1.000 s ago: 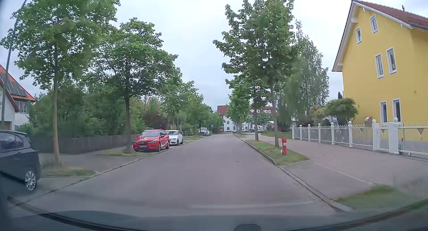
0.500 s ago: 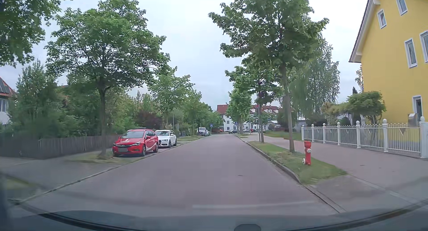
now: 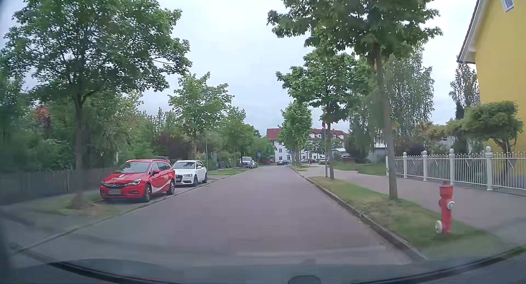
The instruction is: Follow the waypoints while adhering to traffic rules and regulations
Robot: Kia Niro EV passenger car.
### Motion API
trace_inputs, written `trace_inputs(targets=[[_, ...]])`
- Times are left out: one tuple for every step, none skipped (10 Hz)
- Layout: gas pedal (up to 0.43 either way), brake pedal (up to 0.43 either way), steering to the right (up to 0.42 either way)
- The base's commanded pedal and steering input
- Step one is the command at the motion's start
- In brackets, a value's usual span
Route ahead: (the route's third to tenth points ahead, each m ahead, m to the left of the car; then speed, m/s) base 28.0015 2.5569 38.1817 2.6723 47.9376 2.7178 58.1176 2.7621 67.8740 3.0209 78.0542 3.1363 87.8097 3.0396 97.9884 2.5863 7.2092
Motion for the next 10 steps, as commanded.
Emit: trace_inputs(targets=[[0.11, 0.0, -0.002], [0.11, 0.0, -0.003], [0.11, 0.0, -0.002], [0.11, 0.0, -0.003], [0.11, 0.0, -0.004], [0.118, 0.0, -0.006], [0.118, 0.0, -0.005], [0.11, 0.0, -0.005], [0.098, 0.0, -0.005], [0.098, 0.0, -0.005]])
